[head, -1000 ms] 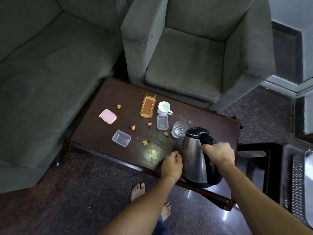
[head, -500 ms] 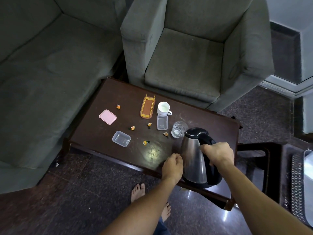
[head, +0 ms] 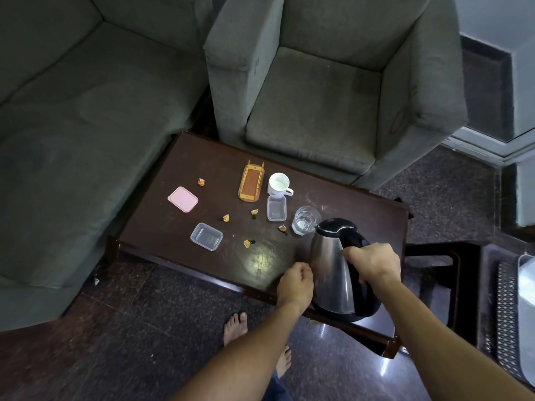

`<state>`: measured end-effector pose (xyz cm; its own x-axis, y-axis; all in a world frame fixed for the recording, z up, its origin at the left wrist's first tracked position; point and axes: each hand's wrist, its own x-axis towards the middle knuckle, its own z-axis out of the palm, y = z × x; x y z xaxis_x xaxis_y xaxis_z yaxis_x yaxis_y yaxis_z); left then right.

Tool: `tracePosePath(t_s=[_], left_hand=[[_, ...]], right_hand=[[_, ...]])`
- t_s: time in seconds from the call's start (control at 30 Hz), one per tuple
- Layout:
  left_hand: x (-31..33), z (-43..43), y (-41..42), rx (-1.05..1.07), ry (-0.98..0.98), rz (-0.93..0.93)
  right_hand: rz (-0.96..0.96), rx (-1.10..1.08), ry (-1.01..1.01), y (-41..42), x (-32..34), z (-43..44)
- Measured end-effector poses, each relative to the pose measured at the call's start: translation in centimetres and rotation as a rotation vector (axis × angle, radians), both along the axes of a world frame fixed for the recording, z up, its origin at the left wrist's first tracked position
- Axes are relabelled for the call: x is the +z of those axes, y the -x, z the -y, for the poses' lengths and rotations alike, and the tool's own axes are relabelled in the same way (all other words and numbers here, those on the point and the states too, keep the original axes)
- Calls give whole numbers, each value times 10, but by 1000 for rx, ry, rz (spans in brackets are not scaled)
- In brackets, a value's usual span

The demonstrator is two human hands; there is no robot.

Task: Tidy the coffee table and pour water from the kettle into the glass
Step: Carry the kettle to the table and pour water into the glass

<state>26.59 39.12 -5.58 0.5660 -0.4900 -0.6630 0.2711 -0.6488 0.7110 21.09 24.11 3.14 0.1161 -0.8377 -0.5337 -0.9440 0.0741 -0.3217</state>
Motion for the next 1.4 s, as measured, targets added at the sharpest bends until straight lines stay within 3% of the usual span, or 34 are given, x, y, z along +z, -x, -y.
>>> tracePosePath(t_s=[1.4], left_hand=[[1,0,1,-9,0,21]], right_hand=[[-29,0,27,1,2,2]])
